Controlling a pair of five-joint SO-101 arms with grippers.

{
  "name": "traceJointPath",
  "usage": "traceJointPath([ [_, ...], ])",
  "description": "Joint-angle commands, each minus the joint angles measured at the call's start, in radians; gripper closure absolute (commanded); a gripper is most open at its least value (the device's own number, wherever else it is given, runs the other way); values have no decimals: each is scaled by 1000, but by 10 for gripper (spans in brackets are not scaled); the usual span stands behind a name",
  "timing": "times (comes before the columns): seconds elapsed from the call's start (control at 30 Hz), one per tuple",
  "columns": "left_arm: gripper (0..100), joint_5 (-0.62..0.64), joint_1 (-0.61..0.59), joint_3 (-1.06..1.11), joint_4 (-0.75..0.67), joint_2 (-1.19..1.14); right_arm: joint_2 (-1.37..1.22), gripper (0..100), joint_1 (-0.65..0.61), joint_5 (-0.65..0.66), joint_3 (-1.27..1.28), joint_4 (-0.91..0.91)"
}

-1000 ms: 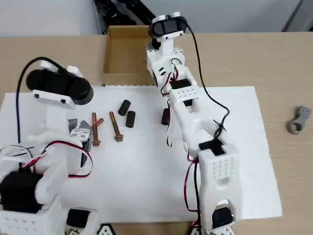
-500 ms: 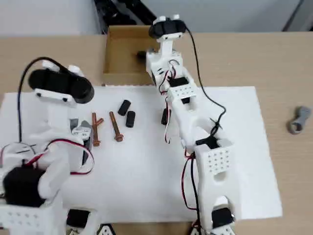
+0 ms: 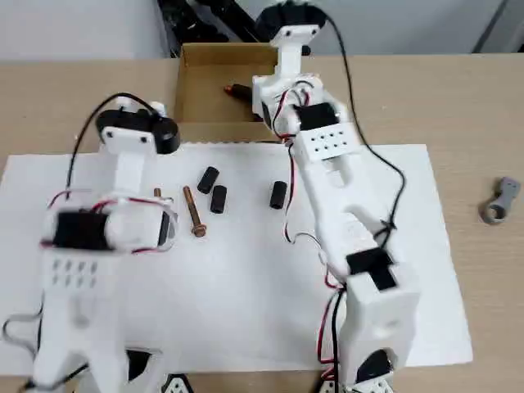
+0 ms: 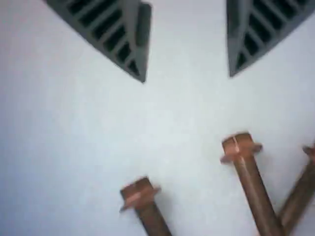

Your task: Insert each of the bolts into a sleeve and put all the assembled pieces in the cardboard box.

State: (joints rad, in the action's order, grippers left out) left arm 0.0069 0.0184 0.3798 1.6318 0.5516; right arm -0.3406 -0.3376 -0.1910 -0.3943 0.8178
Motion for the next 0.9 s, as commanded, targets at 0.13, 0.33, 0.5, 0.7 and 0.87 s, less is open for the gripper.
traceJointPath([
  [0.13, 898, 80, 2, -154, -29, -201, 229, 986, 8, -3, -44, 259],
  [0.33, 896, 189, -3, -213, -26, -365, 320, 991, 8, -8, -44, 412],
  [0.5, 899, 224, -31, -229, -21, -499, 372, 991, 8, -9, -44, 492],
  [0.7, 900, 224, -133, -278, -21, -608, 389, 991, 8, -11, -44, 522],
  [0.87, 900, 221, -129, -277, -21, -655, 384, 991, 8, -11, -44, 521],
])
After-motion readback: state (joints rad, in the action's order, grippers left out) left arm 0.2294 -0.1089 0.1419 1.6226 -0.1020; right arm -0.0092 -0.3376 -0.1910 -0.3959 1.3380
